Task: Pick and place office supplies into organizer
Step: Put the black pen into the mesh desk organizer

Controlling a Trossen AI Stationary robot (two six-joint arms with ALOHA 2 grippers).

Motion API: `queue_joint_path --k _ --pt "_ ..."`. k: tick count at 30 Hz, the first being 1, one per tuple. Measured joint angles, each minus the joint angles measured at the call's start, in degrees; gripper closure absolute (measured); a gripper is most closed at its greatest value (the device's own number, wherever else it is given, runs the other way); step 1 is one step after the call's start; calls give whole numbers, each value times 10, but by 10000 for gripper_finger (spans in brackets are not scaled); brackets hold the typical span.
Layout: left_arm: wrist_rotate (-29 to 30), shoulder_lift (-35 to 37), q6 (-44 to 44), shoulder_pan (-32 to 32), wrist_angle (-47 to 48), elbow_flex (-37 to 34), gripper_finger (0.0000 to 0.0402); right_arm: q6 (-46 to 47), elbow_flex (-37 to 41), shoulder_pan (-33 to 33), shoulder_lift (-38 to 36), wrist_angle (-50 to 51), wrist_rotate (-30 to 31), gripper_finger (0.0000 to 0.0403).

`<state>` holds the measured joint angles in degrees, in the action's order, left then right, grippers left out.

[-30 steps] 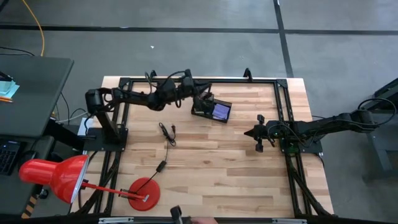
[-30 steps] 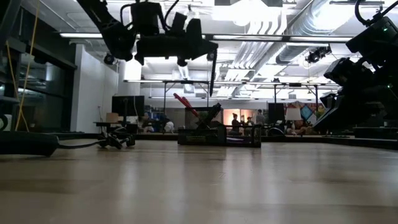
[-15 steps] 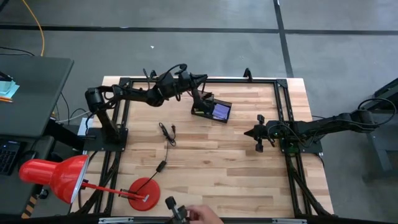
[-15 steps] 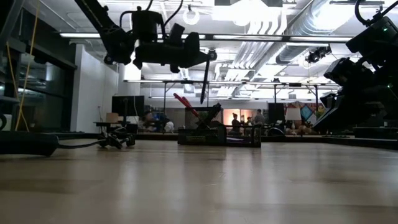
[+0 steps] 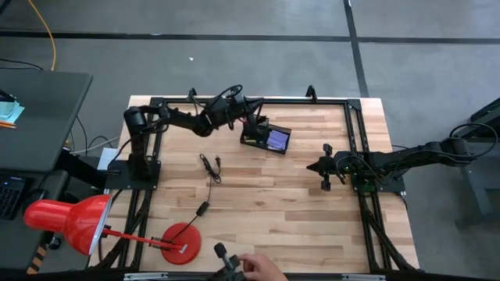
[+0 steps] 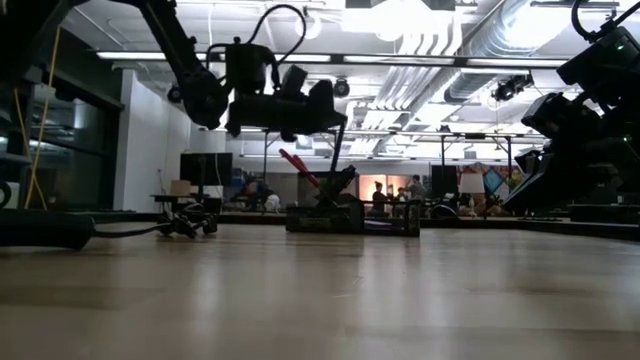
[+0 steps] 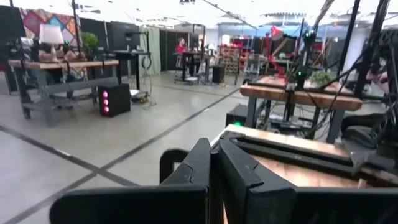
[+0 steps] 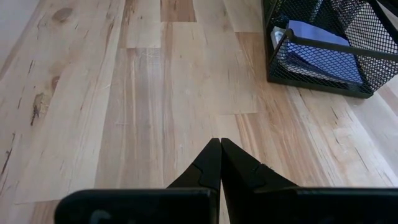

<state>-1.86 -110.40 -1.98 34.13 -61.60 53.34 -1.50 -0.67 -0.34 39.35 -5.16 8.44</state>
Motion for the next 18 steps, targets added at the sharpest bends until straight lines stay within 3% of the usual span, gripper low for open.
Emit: queue_joint_path --k 12,18 --pt "14 -4 -14 0 5 0 400 0 0 0 0 0 0 402" --pt "11 -4 -13 0 7 0 374 0 0 0 0 0 0 402"
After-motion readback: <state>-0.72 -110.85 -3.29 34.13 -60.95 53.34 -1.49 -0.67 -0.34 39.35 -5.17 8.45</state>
